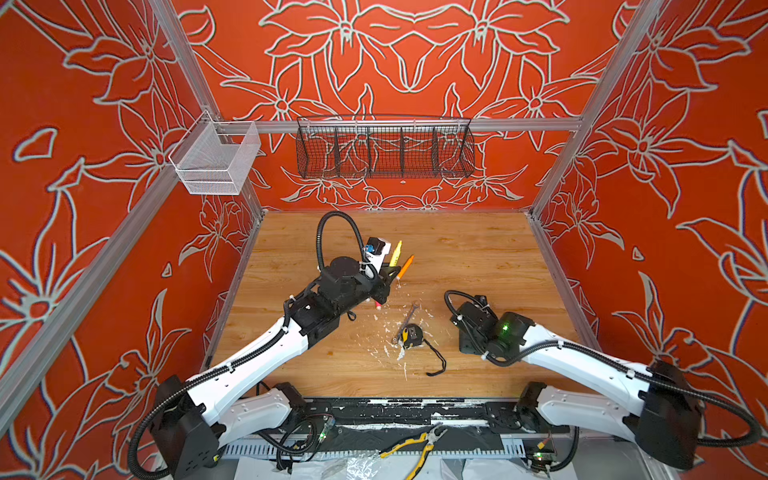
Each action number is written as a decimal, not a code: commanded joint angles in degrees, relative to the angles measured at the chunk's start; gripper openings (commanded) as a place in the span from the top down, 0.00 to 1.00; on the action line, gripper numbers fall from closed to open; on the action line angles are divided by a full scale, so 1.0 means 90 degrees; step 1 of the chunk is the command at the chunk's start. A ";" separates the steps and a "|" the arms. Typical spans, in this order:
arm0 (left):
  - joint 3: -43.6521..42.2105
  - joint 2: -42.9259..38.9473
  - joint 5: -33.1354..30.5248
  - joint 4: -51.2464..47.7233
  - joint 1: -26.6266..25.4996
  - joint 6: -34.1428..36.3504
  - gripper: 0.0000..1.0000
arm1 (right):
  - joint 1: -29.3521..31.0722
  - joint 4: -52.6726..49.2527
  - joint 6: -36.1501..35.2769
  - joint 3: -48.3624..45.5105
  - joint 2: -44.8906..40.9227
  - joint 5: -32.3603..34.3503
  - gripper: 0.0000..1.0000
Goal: Insert the pens into the pen caps
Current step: 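Move the right gripper down over the two translucent caps on the table, then close the right gripper on the upright translucent cap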
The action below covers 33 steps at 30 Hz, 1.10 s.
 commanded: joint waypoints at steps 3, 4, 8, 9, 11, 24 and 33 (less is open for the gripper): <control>-0.0044 -0.0125 0.0164 0.0268 -0.0007 0.0092 1.00 | -0.0384 0.0555 0.0118 -0.0482 0.0189 -0.0465 0.37; -0.0047 -0.0124 0.0177 0.0269 -0.0006 0.0099 1.00 | -0.0449 0.0640 0.0084 -0.0526 0.0235 -0.0510 0.37; -0.0049 -0.0118 0.0204 0.0278 -0.0011 0.0109 1.00 | -0.0566 0.0886 -0.0020 -0.0583 0.0393 -0.0659 0.37; -0.0049 -0.0122 0.0215 0.0277 -0.0006 0.0116 1.00 | -0.0578 0.0890 -0.0036 -0.0579 0.0430 -0.0656 0.37; -0.0046 -0.0121 0.0216 0.0279 -0.0006 0.0119 1.00 | -0.0617 0.0871 -0.0086 -0.0552 0.0473 -0.0625 0.37; -0.0108 -0.0272 0.0284 0.0298 -0.0014 0.0119 1.00 | -0.0795 0.0919 -0.0182 -0.0692 0.0942 -0.0405 0.39; -0.0125 -0.0269 0.0294 0.0308 -0.0009 0.0137 1.00 | -0.0881 0.0497 -0.0125 -0.0625 0.0959 -0.0163 0.47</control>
